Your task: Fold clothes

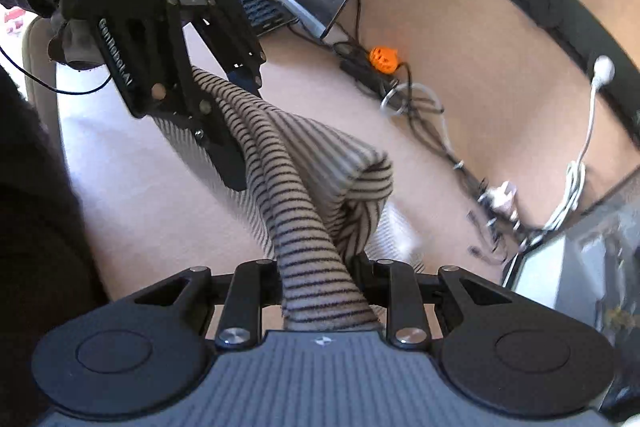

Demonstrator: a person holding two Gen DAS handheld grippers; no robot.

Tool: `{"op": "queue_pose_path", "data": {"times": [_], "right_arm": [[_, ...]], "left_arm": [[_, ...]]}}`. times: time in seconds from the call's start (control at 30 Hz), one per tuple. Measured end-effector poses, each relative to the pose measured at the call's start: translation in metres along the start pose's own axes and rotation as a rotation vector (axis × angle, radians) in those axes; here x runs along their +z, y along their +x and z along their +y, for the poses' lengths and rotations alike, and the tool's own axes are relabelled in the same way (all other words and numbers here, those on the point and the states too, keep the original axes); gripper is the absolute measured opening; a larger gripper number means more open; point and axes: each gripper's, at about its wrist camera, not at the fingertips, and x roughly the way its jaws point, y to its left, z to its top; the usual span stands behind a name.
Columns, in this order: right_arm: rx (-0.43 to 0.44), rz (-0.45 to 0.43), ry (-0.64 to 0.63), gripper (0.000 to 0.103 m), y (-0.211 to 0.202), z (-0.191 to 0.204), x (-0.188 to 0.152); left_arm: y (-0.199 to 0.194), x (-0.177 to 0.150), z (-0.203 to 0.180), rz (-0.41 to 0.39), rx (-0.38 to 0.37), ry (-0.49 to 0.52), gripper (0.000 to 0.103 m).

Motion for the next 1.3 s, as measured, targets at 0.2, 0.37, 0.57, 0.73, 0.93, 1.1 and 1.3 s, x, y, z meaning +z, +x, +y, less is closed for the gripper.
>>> {"op": "queue_pose_path", "data": {"times": [0.2,0.37,0.57,0.73,0.93,1.1,1.3], "right_arm": [[-0.184,0.142,0.047,0.064,0.096,-0.046,-0.004],[-0.216,0.158,0.112,0.068,0.124,-0.051,-0.016],[-0.234,0.099,0.251,0.083,0.123,-0.056,-0.026],[-0.25,0.066,0.296,0.089,0.115,-0.057,-0.029],[-0.329,-0.005,0.331,0.092,0.091,-0.058,-0.022],[-0.405,-0.07,0.362,0.103,0.069,-0.059,-0.015],[-0.428,0.014,0.39,0.103,0.096,-0.058,-0.011]], "left_arm": [[0.025,0.018,0.041,-0.005,0.12,-0.077,0.05],[0.025,0.011,0.059,0.021,0.112,-0.197,0.089],[0.028,0.002,0.079,0.056,0.107,-0.341,0.094],[0.048,-0.001,0.079,0.068,0.121,-0.361,0.073],[0.064,0.01,0.066,0.038,0.121,-0.288,0.037],[0.081,0.014,0.074,0.058,0.134,-0.261,0.036],[0.098,0.018,0.084,0.08,0.147,-0.238,0.045]]}}
